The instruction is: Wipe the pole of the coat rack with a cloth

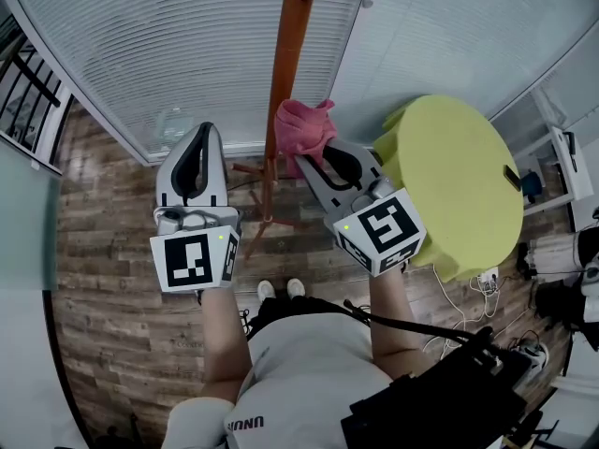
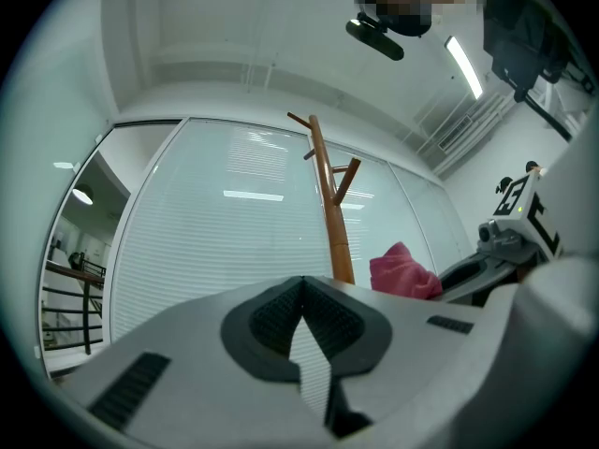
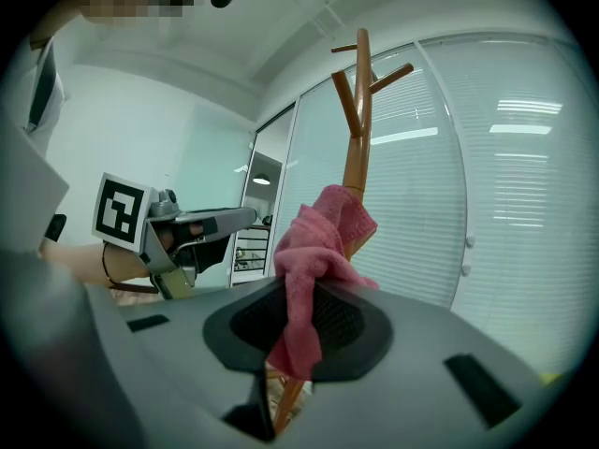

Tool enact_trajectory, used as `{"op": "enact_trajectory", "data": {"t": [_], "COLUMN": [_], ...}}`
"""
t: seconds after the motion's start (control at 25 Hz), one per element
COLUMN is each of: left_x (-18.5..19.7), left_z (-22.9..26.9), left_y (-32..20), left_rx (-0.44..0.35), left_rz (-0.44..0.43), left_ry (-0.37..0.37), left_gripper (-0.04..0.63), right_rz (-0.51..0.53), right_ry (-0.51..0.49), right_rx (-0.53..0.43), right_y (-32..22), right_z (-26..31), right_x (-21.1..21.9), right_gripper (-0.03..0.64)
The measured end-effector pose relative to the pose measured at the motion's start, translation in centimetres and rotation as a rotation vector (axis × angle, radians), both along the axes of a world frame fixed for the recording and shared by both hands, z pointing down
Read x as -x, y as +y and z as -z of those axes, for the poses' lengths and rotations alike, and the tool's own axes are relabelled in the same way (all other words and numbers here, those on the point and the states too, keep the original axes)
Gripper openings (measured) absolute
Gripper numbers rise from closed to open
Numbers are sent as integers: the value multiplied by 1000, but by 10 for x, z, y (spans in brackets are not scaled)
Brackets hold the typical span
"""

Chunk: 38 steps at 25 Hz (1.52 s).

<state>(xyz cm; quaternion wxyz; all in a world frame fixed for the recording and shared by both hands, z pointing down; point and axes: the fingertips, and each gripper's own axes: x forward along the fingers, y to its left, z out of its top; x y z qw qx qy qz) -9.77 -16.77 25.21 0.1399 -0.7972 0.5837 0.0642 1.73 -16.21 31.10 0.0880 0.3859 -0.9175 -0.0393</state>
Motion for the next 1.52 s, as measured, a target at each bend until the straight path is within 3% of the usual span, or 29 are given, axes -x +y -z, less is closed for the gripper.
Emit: {"op": "enact_trajectory", "data": {"t": [0.48,1.52], "left_x": [0,2], "left_z": [11,12], "left_y": [0,-1], "left_rx": [-27,-29], "left_rz": [-5,-20], "left_ry": [-24,-23], "left_gripper": [13,14], "right_rz": [-36,-92], "right_ry": [-104,-112], "right_rx": [-120,-166], "right_y": [1,1], "right_z": [45,56], "right_x": [-6,-10], "right_gripper": [74,74]}}
